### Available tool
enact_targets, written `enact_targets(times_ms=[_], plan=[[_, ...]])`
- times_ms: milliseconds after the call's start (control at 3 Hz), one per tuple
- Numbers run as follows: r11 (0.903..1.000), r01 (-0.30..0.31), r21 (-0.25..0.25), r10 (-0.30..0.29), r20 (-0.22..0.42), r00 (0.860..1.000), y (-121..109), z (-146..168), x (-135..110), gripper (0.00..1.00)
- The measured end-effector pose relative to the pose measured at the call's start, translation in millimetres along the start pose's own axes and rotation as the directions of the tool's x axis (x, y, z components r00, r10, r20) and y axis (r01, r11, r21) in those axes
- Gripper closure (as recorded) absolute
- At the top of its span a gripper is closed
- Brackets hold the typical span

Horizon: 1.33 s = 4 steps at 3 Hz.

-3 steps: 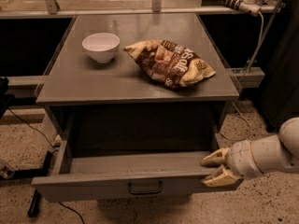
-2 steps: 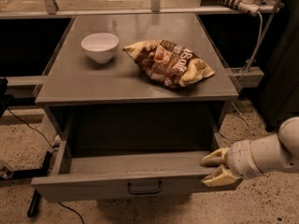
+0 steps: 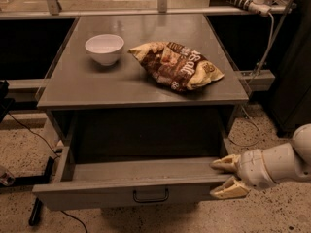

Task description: Open top drawer

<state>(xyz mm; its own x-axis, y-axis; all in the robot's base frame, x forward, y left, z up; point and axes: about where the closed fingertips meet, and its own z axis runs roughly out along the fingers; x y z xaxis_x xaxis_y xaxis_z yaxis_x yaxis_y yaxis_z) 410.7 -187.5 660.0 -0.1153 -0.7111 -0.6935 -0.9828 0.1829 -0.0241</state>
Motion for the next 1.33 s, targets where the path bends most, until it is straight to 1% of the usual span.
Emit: enact_targets(times_ms=[333, 667, 1000, 1333], plan=[[0.9997, -0.012, -0.02, 0.012, 0.007, 1.0, 19.8, -6.8, 11.9, 0.57], [0.9997, -0.012, -0.02, 0.012, 0.007, 1.0, 19.3, -8.6, 10.0, 0.81], [0.9995, -0.02, -0.024, 0.02, 0.007, 1.0, 34.8, -16.4, 17.0, 1.0], [0.9995, -0.02, -0.024, 0.02, 0.007, 1.0, 34.8, -16.4, 16.9, 0.0]])
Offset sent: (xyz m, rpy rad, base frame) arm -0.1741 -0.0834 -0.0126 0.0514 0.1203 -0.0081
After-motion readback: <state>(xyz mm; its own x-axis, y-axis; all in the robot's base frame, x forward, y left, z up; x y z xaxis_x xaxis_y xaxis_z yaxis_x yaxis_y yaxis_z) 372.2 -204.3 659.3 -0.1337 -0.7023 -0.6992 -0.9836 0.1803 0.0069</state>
